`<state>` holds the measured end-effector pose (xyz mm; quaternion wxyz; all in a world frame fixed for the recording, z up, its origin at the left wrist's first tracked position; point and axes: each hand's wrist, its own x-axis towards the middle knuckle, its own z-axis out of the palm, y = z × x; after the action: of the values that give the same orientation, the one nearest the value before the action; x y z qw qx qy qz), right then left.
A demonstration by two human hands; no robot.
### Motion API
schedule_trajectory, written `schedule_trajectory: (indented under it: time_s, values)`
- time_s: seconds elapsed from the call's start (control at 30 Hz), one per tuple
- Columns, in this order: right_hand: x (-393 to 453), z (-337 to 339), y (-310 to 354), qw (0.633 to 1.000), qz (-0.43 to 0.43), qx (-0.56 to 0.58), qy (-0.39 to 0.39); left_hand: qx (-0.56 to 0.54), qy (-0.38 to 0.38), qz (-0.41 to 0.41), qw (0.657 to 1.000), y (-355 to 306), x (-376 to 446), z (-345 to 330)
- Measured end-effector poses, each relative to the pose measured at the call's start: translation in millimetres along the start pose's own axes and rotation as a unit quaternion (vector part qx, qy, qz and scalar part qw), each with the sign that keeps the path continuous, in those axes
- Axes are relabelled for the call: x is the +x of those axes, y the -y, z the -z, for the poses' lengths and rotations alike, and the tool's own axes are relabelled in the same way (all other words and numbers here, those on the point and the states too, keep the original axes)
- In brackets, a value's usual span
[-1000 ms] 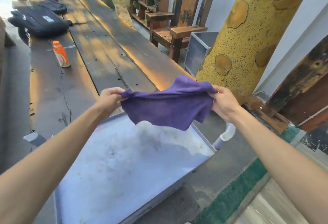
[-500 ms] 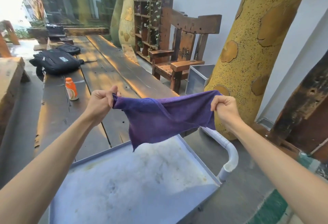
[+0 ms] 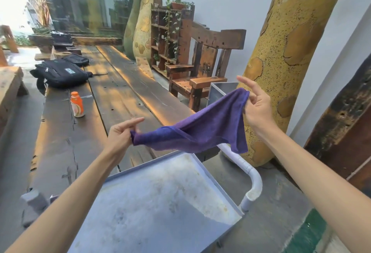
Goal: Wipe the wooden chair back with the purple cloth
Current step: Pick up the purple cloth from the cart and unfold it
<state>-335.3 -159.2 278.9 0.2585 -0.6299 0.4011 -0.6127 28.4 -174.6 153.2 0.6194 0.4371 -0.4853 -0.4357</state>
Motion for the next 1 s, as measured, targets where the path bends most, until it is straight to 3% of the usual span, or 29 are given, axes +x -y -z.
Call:
schedule_trajectory:
  time_s: [0.13, 0.27, 0.43, 0.57, 0.77, 0.9, 1.0]
  values:
    - [8.4, -10.0, 17.5, 0.999, 0.023, -0.009, 0.038, -0.044, 0.060, 0.111, 0.991, 28.0, -21.6, -9.6]
    - [6.4, -16.2, 23.0, 0.997, 0.021, -0.043, 0.066, 0.072, 0.152, 0.170, 0.971, 46.7, -38.2, -30.4]
    - [-0.2, -11.4, 20.0, 0.995, 0.019, -0.059, 0.076, 0.129, 0.269, 0.107, 0.948, 25.6, -54.1, -92.6]
    - [-4.8, -2.7, 22.7, 0.997, 0.019, -0.052, 0.056, 0.188, 0.372, 0.032, 0.908, 7.1, -67.5, -148.0]
    - [-10.2, 23.3, 20.8, 0.997, 0.021, -0.047, 0.055, 0.250, 0.296, -0.119, 0.914, 17.1, -66.5, -168.0]
    - [-14.3, 57.4, 13.6, 0.997, -0.003, -0.055, 0.045, 0.177, 0.355, -0.029, 0.917, 12.2, -34.4, -138.5]
    - [-21.2, 85.6, 3.0, 0.995, -0.022, -0.078, 0.055, 0.156, 0.343, 0.004, 0.926, -0.7, -8.9, -125.2]
